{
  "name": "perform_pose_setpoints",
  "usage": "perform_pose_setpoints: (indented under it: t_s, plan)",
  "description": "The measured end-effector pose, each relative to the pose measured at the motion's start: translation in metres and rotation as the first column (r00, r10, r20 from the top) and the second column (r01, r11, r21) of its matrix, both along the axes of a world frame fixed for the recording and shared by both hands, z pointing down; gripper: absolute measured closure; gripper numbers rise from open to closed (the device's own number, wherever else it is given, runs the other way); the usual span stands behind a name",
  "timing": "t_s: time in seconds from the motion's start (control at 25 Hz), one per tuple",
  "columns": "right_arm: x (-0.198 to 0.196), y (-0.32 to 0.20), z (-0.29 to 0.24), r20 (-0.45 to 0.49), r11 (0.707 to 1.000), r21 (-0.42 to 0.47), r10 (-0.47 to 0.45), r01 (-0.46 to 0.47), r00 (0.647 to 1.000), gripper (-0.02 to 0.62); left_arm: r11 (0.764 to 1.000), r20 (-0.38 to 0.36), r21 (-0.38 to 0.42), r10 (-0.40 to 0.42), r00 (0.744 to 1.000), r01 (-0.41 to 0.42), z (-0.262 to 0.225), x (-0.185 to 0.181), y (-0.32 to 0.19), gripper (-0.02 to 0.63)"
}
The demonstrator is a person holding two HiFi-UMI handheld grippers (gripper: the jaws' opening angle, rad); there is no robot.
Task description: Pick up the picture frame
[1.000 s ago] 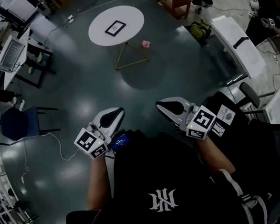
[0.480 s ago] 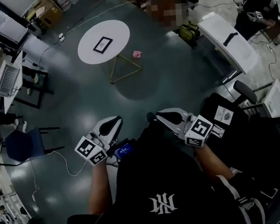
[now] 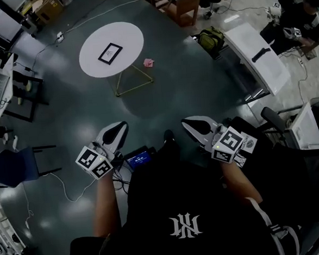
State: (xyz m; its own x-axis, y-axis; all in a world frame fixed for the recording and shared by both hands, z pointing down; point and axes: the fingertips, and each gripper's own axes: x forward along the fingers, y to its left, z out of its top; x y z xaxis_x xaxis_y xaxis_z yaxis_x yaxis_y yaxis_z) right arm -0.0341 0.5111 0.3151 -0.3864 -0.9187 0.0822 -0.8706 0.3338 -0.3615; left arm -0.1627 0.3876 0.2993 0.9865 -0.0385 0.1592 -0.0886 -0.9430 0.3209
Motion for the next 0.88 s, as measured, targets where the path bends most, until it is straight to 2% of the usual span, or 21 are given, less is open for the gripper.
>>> perform_pose_setpoints:
  t_s: [0.12,0.36,0.56,0.88]
  plan:
    - [0.019,-0.047,-0.017,-0.032,1.000,0.017,-0.021,0.021,0.999,0.595,1.000,-0.020,-0.001,-0.020,1.000,0.020,-0.006,0.024,-0.045,0.603]
    - [0.051,-0.124,-0.032,-0.089,0.998,0.018,-0.055,0.057,0.995,0.595,1.000,-0.069,0.015,0.002,0.998,-0.001,-0.017,0.065,-0.113,0.603]
    - [0.063,-0.170,-0.038,-0.112,0.996,0.000,-0.091,0.092,0.989,0.595,0.998,-0.121,-0.010,-0.068,0.990,0.067,-0.022,0.072,-0.165,0.603]
    - [0.067,-0.225,-0.031,-0.119,0.990,-0.005,-0.140,0.140,0.983,0.595,0.989,-0.139,-0.022,-0.145,0.980,0.144,-0.013,0.062,-0.216,0.603]
